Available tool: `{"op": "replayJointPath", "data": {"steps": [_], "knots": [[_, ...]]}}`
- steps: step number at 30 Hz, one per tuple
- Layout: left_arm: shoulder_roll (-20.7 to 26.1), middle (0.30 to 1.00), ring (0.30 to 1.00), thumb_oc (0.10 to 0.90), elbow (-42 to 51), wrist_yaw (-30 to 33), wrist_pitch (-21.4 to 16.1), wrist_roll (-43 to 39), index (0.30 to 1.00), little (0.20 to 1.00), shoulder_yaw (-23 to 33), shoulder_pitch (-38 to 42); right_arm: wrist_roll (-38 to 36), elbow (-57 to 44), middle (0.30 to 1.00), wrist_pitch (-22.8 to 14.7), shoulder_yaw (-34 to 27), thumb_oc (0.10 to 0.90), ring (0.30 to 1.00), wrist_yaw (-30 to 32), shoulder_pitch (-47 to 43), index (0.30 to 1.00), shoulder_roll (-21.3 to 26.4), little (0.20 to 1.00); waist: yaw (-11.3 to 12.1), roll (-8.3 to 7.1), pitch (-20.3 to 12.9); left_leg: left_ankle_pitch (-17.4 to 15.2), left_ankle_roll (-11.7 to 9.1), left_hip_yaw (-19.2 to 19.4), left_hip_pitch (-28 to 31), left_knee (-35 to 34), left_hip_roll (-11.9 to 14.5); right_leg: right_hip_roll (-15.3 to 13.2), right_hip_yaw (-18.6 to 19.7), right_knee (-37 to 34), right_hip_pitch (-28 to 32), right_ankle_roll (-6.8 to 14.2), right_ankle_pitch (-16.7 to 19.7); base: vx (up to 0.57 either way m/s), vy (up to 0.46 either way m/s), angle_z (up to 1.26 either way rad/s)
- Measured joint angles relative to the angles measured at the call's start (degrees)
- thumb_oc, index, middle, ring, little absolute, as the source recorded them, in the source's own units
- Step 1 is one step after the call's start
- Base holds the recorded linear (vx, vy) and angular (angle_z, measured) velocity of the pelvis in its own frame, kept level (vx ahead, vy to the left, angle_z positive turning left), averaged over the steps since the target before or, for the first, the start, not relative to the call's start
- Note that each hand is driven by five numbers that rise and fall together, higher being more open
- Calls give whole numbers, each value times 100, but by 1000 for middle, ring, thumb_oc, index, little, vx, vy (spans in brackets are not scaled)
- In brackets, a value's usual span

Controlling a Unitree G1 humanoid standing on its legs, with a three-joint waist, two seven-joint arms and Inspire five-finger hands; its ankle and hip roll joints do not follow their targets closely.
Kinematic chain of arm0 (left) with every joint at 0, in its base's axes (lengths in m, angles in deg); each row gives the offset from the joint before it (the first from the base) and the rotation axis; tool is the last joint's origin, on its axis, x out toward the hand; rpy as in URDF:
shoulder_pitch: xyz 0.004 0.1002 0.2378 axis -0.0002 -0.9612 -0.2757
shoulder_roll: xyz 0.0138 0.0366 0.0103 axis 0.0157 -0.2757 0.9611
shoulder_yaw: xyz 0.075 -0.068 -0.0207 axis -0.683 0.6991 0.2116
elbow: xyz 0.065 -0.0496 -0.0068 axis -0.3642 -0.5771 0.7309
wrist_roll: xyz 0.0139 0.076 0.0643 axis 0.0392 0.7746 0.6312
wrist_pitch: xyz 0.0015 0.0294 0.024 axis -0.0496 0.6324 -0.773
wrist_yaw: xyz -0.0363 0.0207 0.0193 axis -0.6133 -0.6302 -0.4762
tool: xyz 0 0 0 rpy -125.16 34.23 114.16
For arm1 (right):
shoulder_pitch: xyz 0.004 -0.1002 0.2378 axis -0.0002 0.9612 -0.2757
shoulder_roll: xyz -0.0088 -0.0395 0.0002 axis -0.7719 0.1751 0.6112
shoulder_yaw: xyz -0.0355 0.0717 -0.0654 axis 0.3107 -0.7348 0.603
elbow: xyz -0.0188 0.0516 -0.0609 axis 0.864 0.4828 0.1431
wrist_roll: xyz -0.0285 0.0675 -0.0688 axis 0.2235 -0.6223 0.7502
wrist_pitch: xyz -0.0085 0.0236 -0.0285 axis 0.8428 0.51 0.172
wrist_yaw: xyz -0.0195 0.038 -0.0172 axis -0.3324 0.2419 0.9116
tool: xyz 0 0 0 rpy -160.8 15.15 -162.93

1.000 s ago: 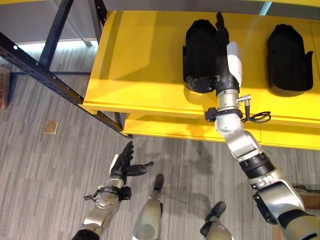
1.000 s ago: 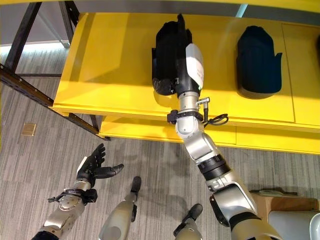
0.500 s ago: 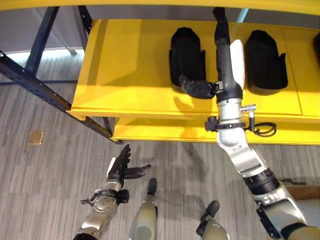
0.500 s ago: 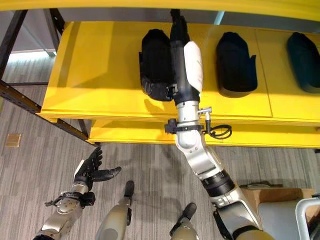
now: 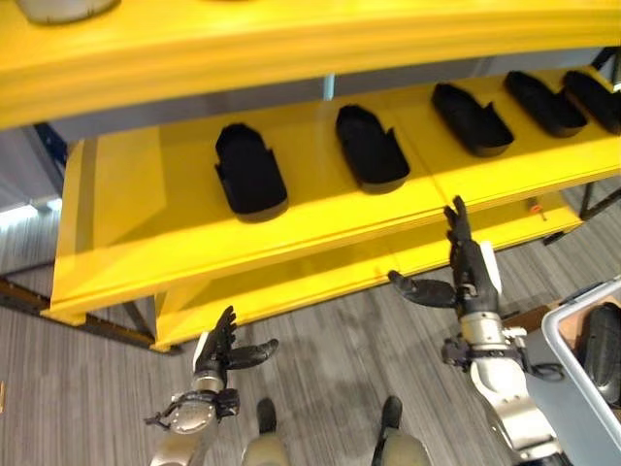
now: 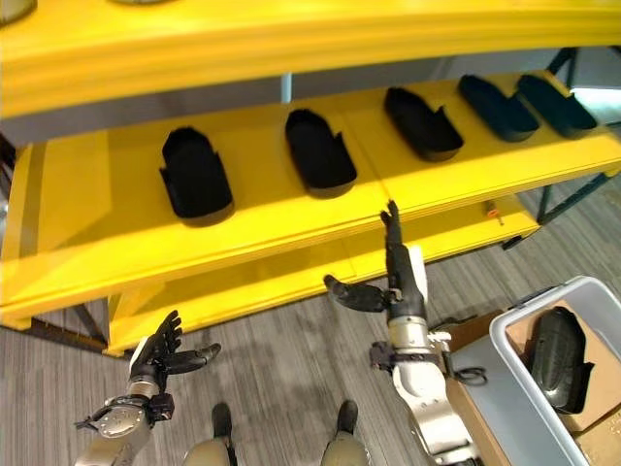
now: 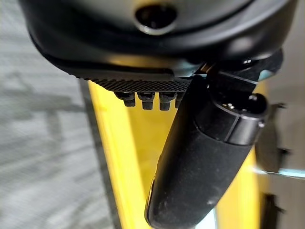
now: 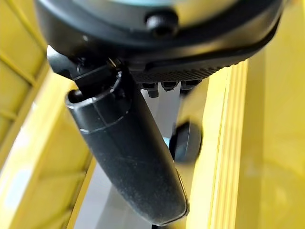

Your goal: Move parts from the plastic box to the shelf.

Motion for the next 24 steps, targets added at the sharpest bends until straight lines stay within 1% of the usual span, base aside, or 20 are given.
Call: {"op": "replayJointPath", "data": {"steps": [2,3,5,7,9,10,11,12,13,14,15,16,17,18,19,20,21,22,23,24], "knots": [[-137,1000,1000,900,-8,-37,-3,1,1000,1000,11,-80,12,-3,1000,-88,-65,900,1000,-7,99,1000,97,1000,-80,126,-97,3,-3,111,167,-53,142,163,96,-74,88,-21,-7,-35,-201,-35],[-207,1000,1000,900,-13,-60,-2,-1,1000,1000,8,-117,35,-15,1000,-95,-94,900,1000,-23,157,1000,187,1000,-194,200,-161,16,-24,159,217,-70,230,246,95,-84,104,-34,-11,-26,-173,-20],[-412,1000,1000,900,-65,-140,-31,-1,1000,1000,-4,-270,139,-23,1000,-157,-197,900,1000,-49,366,1000,402,1000,-308,375,-343,18,-13,226,355,-114,503,529,130,-66,175,-203,-100,-38,-230,-28],[-479,1000,1000,900,-94,-210,-27,-4,1000,1000,-18,-273,153,-13,1000,-171,-244,900,1000,-57,340,1000,415,1000,-402,446,-389,10,-1,253,412,-78,680,686,156,95,74,-303,-166,-52,-178,-29],[-481,1000,1000,900,-109,-209,-28,-7,1000,1000,-17,-288,151,-16,1000,-200,-195,900,1000,-62,250,1000,423,1000,-338,458,-405,17,77,428,486,-54,815,819,418,471,-161,-419,-367,-38,-117,-45],[-492,1000,1000,900,-126,-213,-28,-8,1000,1000,-18,-264,150,-17,1000,-238,-204,900,1000,-57,215,1000,442,1000,-338,471,-409,17,125,494,506,-67,863,854,431,585,-241,-455,-408,-30,-264,-48],[-501,1000,1000,900,-95,-212,-31,-13,1000,1000,1,-257,156,-18,1000,-256,-191,900,1000,-56,90,1000,523,1000,-405,501,-422,-1,180,532,479,-32,956,923,504,1090,-527,-526,-602,-40,-270,-29],[-500,1000,1000,900,-114,-208,-32,-16,1000,1000,3,-237,161,-23,1000,-299,-199,900,1000,-44,64,1000,556,1000,-439,500,-432,-39,210,524,456,9,992,937,518,1362,-688,-582,-740,-42,-194,-33],[-509,1000,1000,900,-69,-197,-37,-28,1000,1000,40,-283,193,-25,1000,-316,-161,900,1000,-55,7,1000,646,1000,-418,509,-468,-127,112,513,452,64,1031,965,470,1752,-957,-610,-980,-69,-95,-41],[-439,1000,1000,900,-35,-182,-64,-54,1000,1000,98,-344,252,-26,1000,-335,-88,900,1000,-58,-88,1000,679,1000,-342,409,-486,-155,123,534,435,192,1008,977,749,2059,-1142,-755,-1112,-73,-110,-62],[-416,1000,1000,900,-93,-172,-64,-57,1000,1000,88,-331,256,-26,1000,-360,-78,900,1000,-52,-130,1000,674,1000,-268,425,-496,-194,230,493,489,261,1020,1080,818,2133,-1211,-793,-1145,-62,-164,-73],[-386,1000,1000,900,-90,-152,-65,-56,1000,1000,75,-330,254,-26,1000,-368,-64,900,1000,-45,-197,1000,650,1000,-225,428,-490,-145,457,388,484,352,1030,1194,901,2114,-1234,-830,-1123,-21,-182,-91],[-365,1000,1000,900,-83,-100,-69,-56,1000,1000,77,-247,249,-5,1000,-367,-32,900,1000,-19,-262,1000,628,1000,-12,286,-410,71,750,-438,246,880,886,1291,1225,2010,-1237,-953,-1045,30,-210,-100],[-427,1000,1000,900,-81,-89,-104,-56,1000,1000,71,-181,245,-3,1000,-366,-36,900,1000,-24,-267,1000,643,1000,119,145,-332,-64,508,-1240,-114,1465,629,1238,1427,1829,-1171,-1035,-975,30,-146,-85],[-496,1000,1000,900,-89,-107,-111,-56,1000,1000,54,-176,227,-4,1000,-371,-48,900,1000,-34,-233,1000,642,1000,93,140,-328,-58,402,-1508,-286,1675,335,1222,1448,1586,-1051,-1040,-930,51,-100,-38],[-591,1000,1000,900,-108,-121,-109,-57,1000,1000,49,-177,218,1,1000,-373,-56,900,1000,-49,-155,1000,636,1000,33,178,-333,180,593,-1341,-454,1841,214,1207,1449,1245,-858,-971,-891,72,-30,8],[-633,1000,1000,900,-123,-120,-111,-56,1000,1000,29,-145,194,-2,1000,-374,-92,900,1000,-49,-40,1000,577,1000,-33,167,-328,296,631,-1151,-517,1942,229,1144,1369,937,-664,-856,-840,83,-42,8],[-636,1000,1000,900,-125,-133,-137,-54,1000,1000,-36,-111,111,13,1000,-347,-92,900,1000,-68,27,1000,467,1000,44,-117,-290,-398,502,-1220,-517,1940,-399,908,1433,403,-495,-778,-763,84,-25,-23],[-689,1000,1000,900,-125,-164,-132,-52,1000,1000,-67,-62,111,-6,1000,-346,-120,900,1000,-109,-63,1000,433,1000,83,-122,-257,-804,730,-1208,-582,1567,-1214,795,1571,252,-480,-786,-871,85,19,-42],[-750,1000,1000,900,-32,-202,-136,-52,1000,1000,-67,-97,111,-39,1000,-347,-196,900,1000,-151,-93,1000,564,1000,29,192,-208,-1024,647,-1253,-580,1175,-1254,1116,1446,1200,-623,-863,-955,85,44,-7]]}}
